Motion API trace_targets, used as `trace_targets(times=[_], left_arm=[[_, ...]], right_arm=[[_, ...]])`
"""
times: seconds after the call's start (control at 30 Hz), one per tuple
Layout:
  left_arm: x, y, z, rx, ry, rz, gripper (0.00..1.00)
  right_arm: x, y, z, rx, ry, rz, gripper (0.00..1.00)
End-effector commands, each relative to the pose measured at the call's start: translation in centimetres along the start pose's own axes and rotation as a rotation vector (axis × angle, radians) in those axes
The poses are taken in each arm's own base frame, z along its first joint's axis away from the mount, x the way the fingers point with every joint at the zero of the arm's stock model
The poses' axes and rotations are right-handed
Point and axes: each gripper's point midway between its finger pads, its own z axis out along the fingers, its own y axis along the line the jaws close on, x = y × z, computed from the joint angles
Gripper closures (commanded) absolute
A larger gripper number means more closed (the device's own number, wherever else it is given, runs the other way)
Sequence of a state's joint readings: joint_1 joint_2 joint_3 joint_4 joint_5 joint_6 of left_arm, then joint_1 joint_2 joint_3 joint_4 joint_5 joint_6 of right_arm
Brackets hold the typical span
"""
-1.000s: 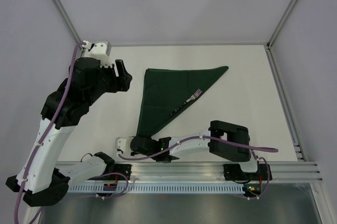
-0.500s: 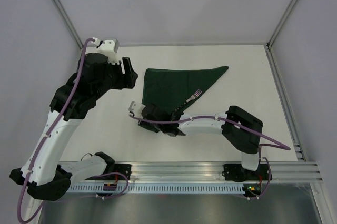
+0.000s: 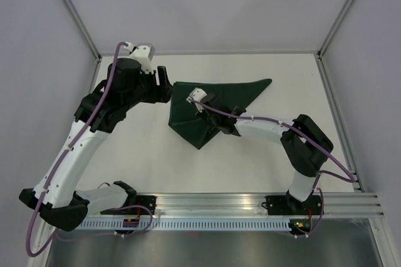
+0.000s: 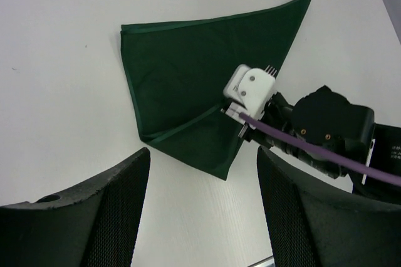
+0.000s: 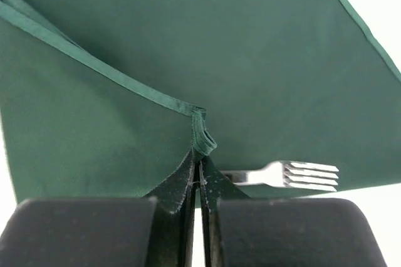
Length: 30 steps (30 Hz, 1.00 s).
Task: Fold the napkin, place the utensils inside, and roll it up
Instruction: Fold the napkin
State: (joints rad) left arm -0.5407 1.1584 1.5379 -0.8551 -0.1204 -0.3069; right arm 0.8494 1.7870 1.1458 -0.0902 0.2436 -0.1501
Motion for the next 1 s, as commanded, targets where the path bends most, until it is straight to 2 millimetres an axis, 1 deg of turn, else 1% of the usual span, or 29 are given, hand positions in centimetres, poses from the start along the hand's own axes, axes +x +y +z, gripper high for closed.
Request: trace_targets(times=[0.0,0.07,0.1,0.17,0.2,0.3,0.4,0.67,0.77,0.97], left_arm=[[-0.5,-1.0,0.7,0.051,-0.019,0.000,0.27],[-0.2,-1.1,1.2,0.055,-0.007,-0.001,0.27],[-0.3,-1.3,1.4,0.063,-0.007,-0.001,0.27],[0.0,-1.4,1.8,0.068,0.004,-0.002,0.27],[0.0,-1.6,1.9,0.074,0.006,-0.002,0.27],[0.3,-1.6,2.3,0.075,0.017,0.001,0.27],[0.5,-1.7,2.6,0.079,0.025,0.001,0.27],[1.4,-2.0,3.9,0.094,0.053,-0.002,0.27],[1.4,-2.1,4.1,0.099,0.053,-0.004,0.27],[1.9,-2.2,4.9,0.099,0.069,-0.006,0.28]], right_arm=[[0.6,-2.0,-0.8,0.016,0.012,0.055,0.94],[1.0,-3.0,-0.7,0.033,0.016,0.071,0.94],[1.3,-3.8,-0.6,0.047,0.023,0.082,0.94],[1.7,-4.5,-0.5,0.058,0.027,0.088,0.94],[2.2,-5.2,-0.4,0.070,0.036,0.098,0.94],[2.9,-6.2,-0.2,0.086,0.050,0.109,0.95],[3.6,-6.8,-0.1,0.097,0.061,0.115,0.95],[4.7,-8.5,0.0,0.118,0.075,0.145,0.95],[5.4,-9.1,0.2,0.125,0.088,0.155,0.95],[5.9,-9.5,0.6,0.121,0.097,0.165,0.95]])
